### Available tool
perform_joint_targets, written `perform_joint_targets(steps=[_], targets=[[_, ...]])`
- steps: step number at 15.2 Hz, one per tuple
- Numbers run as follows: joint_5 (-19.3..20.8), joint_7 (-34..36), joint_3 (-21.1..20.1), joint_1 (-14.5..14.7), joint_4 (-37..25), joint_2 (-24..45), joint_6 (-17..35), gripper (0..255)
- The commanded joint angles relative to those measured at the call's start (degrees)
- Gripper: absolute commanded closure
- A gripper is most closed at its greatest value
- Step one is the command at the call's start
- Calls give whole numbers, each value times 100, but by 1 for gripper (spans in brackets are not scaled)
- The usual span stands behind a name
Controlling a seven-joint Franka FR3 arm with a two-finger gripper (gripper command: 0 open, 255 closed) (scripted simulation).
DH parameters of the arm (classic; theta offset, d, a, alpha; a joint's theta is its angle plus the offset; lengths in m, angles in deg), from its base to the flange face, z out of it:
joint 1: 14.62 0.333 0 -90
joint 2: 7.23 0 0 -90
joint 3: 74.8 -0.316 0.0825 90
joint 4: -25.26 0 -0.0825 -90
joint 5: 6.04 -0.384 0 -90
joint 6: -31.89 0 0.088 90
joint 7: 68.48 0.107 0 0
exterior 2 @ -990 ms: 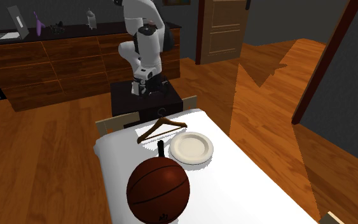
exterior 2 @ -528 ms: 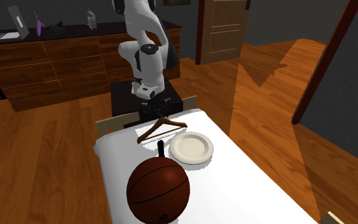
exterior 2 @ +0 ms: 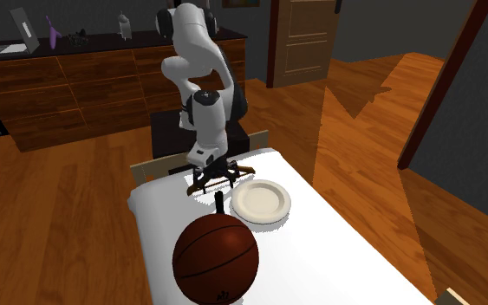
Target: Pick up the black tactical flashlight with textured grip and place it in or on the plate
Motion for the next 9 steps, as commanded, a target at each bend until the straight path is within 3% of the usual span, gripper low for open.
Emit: perform_joint_targets(steps=[1, 9], targets=[[-6, -3, 1, -12, -254, 283, 59, 0], [-20, -11, -11, -11, -251, 614, 393, 0]])
